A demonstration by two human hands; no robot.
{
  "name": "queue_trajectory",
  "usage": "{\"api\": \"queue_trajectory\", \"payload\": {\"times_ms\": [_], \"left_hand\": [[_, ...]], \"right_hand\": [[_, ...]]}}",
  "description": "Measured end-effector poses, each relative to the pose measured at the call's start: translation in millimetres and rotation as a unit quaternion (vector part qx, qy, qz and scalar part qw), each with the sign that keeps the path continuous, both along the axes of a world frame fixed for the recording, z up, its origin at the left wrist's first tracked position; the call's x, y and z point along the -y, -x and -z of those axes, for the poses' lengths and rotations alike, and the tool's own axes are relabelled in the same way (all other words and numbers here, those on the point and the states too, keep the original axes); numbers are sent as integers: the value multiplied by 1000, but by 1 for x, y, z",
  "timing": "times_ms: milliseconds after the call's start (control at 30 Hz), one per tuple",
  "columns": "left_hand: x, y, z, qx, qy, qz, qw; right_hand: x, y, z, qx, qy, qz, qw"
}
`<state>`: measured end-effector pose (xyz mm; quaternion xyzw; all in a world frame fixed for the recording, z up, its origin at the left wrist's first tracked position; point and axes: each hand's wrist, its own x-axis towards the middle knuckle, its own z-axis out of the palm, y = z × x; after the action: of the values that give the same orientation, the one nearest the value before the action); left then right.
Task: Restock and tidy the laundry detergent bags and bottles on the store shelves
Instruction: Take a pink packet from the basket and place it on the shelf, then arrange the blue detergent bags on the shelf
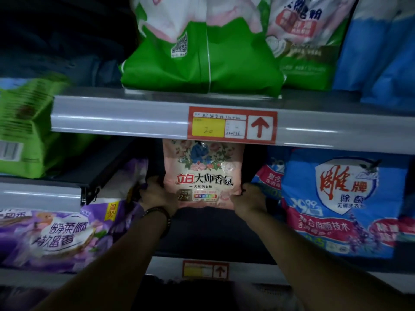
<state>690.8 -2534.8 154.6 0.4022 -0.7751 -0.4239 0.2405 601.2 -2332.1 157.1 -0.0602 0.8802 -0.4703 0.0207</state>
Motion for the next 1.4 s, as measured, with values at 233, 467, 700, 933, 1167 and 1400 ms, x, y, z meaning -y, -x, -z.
{"api": "queue_trajectory", "payload": {"times_ms": [233,467,700,933,1167,1400], "left_hand": [[-63,-55,-45,60,39,169,983],[-137,-109,-105,4,47,353,934],[-198,-148,-187,-11,157,405,901],[-254,-154,-279,-49,248,437,863],[-305,-120,-348,-47,406,456,791],[-367,-74,-368,-75,563,468,677]], "right_hand": [[-47,-57,-43,10,-30,-99,995],[-99,-131,-113,-18,43,-109,993],[-163,-178,-190,-104,-7,-100,990],[-233,-196,-262,-144,-5,-34,989],[-297,-170,-329,-173,-52,33,983],[-331,-130,-353,-129,-84,58,986]]}}
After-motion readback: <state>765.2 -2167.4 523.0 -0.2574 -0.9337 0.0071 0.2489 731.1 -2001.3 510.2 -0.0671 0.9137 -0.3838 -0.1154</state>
